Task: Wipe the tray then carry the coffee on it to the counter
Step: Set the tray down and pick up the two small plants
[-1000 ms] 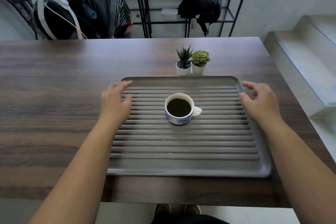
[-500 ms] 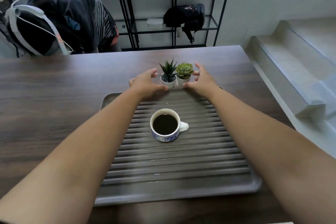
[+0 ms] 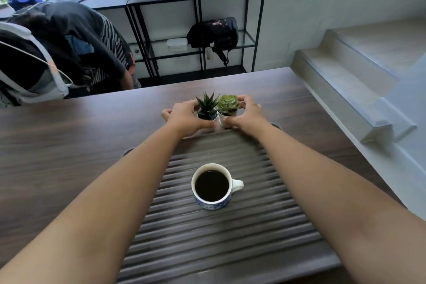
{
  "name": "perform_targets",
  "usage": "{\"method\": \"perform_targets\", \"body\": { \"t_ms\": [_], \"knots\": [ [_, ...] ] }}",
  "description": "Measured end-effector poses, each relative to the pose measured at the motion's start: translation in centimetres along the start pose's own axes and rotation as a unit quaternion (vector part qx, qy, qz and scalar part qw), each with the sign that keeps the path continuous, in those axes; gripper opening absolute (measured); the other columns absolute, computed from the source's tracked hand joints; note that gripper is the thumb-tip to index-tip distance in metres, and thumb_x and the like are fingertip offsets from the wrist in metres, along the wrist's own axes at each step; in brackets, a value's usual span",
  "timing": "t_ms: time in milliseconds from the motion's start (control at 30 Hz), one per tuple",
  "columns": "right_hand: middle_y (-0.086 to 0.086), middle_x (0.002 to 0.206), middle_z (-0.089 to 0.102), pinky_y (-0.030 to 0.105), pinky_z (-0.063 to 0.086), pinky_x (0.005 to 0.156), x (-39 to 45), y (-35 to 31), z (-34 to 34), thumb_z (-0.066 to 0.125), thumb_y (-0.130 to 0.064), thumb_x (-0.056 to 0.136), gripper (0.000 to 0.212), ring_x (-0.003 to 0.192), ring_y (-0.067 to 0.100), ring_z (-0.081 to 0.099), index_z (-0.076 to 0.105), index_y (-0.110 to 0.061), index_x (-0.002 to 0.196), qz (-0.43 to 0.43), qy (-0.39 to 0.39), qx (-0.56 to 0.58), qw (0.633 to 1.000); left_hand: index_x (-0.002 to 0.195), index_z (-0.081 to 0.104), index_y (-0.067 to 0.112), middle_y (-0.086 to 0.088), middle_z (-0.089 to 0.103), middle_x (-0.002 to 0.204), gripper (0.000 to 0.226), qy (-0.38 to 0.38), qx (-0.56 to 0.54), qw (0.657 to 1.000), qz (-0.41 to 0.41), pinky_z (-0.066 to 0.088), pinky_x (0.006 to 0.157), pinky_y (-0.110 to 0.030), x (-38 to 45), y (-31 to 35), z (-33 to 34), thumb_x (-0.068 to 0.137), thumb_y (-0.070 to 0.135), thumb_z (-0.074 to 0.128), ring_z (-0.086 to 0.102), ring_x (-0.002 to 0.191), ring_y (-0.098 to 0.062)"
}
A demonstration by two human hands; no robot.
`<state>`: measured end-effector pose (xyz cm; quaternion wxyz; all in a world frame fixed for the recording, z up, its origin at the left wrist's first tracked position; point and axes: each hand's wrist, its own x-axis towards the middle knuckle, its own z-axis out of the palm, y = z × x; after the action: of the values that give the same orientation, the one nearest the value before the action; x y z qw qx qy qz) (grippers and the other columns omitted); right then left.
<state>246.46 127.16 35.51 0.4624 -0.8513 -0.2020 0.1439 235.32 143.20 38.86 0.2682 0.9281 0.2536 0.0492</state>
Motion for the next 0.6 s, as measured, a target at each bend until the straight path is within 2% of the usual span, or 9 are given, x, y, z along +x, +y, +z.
{"method": "perform_targets", "body": {
  "t_ms": [200,333,400,500,600],
  "knots": [
    [-0.006,0.110,0.056,0.039,0.043,0.100,0.9,-0.3,-4.1,0.082,-0.040,0.055,0.072,0.117,0.021,0.050,0.046,-0.030,0.116,-0.009,0.045,0.029,0.999,0.108,0.063,0.040,0.018,0.063,0.111,0.058,0.014,-0.003,0.999,0.033,0.022,0.081,-0.036,1.7,5.3,-1.5,0.056,0.064,0.077,0.050,0.111,-0.011],
    [-0.004,0.111,0.056,0.034,0.045,0.095,2.0,-0.1,-8.6,0.084,-0.031,0.060,0.068,0.110,0.018,0.054,0.048,-0.025,0.117,-0.015,0.092,0.069,0.993,0.107,0.068,0.030,0.013,0.068,0.105,0.057,0.005,-0.082,0.996,0.041,0.047,0.092,-0.035,3.6,9.7,-1.3,0.056,0.051,0.085,0.060,0.099,-0.010],
    [-0.005,0.111,0.054,0.033,0.045,0.095,2.8,0.4,-11.0,0.082,-0.029,0.063,0.068,0.108,0.017,0.054,0.047,-0.022,0.121,-0.015,0.103,0.078,0.991,0.107,0.068,0.025,0.008,0.070,0.103,0.054,0.018,-0.127,0.991,0.034,0.052,0.089,-0.032,4.6,11.9,-0.6,0.059,0.043,0.086,0.063,0.098,-0.013],
    [-0.006,0.109,0.053,0.028,0.042,0.088,4.4,1.4,-14.7,0.081,-0.027,0.067,0.068,0.103,0.014,0.052,0.047,-0.020,0.125,-0.013,0.113,0.068,0.991,0.115,0.064,0.021,0.004,0.067,0.108,0.058,0.053,-0.160,0.986,0.009,0.049,0.081,-0.028,6.4,15.1,1.3,0.063,0.037,0.085,0.060,0.098,-0.014],
    [-0.005,0.107,0.053,0.033,0.045,0.092,6.2,2.6,-17.4,0.081,-0.028,0.066,0.067,0.102,0.016,0.053,0.047,-0.020,0.124,-0.016,0.117,0.054,0.991,0.121,0.056,0.017,0.001,0.061,0.112,0.067,0.078,-0.193,0.978,-0.029,0.046,0.079,-0.026,8.0,18.0,3.5,0.064,0.033,0.086,0.055,0.097,-0.015]
  ]
}}
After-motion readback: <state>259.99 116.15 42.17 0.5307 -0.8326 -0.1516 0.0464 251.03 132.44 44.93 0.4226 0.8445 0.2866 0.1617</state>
